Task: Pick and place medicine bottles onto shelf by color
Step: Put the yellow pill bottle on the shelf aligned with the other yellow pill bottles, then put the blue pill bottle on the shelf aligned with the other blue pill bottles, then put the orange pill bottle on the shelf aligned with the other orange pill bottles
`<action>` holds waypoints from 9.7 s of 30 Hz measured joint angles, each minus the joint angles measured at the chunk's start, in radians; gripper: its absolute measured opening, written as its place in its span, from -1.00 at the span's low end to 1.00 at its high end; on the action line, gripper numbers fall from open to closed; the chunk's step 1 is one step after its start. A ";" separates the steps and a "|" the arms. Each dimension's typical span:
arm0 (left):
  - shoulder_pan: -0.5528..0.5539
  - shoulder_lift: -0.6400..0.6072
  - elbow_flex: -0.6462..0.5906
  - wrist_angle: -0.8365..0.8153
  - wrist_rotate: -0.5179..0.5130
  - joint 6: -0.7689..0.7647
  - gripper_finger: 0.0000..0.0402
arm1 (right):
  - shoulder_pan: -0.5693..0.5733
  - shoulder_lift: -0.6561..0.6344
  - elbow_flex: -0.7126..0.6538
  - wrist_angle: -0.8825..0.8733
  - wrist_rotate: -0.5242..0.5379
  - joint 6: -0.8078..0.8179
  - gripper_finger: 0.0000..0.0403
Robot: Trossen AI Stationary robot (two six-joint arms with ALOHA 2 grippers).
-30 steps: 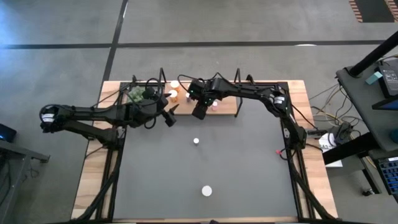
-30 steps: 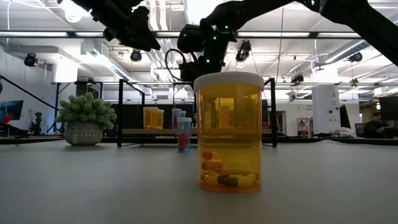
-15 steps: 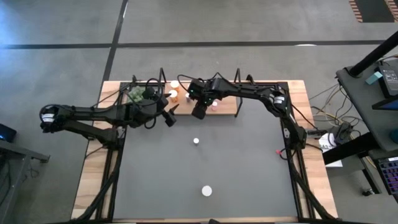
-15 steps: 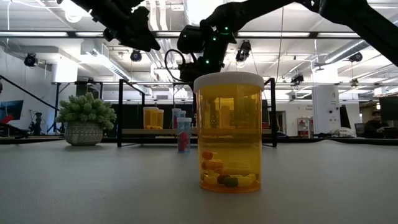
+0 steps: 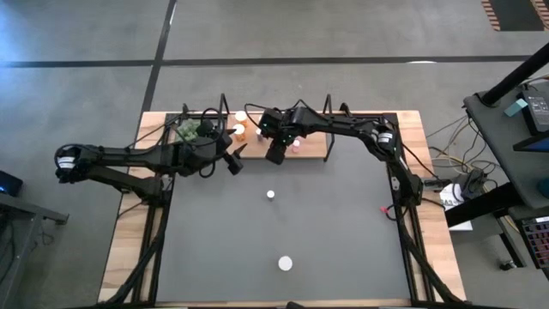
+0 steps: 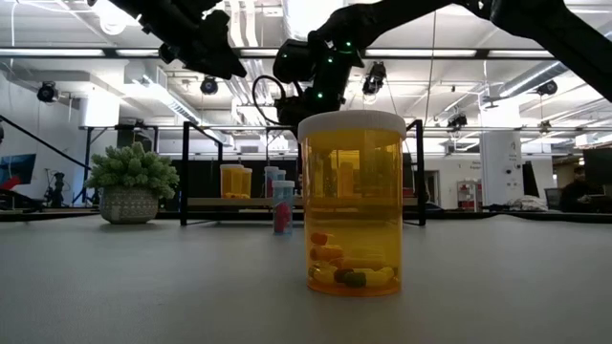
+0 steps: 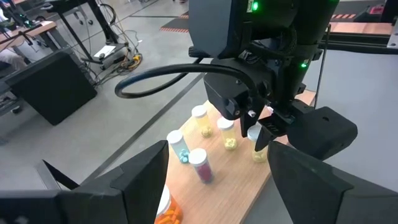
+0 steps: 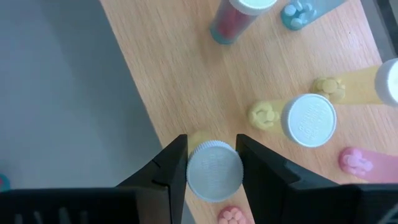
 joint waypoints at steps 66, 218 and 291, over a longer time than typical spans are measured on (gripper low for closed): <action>-0.091 -0.101 -0.006 -0.210 0.322 -0.325 0.29 | 0.345 -0.497 -0.684 0.522 0.005 -0.068 -0.30; -0.341 -0.181 -0.052 -0.303 0.339 -0.698 0.29 | 0.067 -0.005 -0.126 0.392 0.062 0.052 -0.42; -0.341 -0.164 -0.051 -0.273 0.319 -0.698 0.29 | 0.167 -0.350 -0.142 0.113 0.052 0.080 -0.23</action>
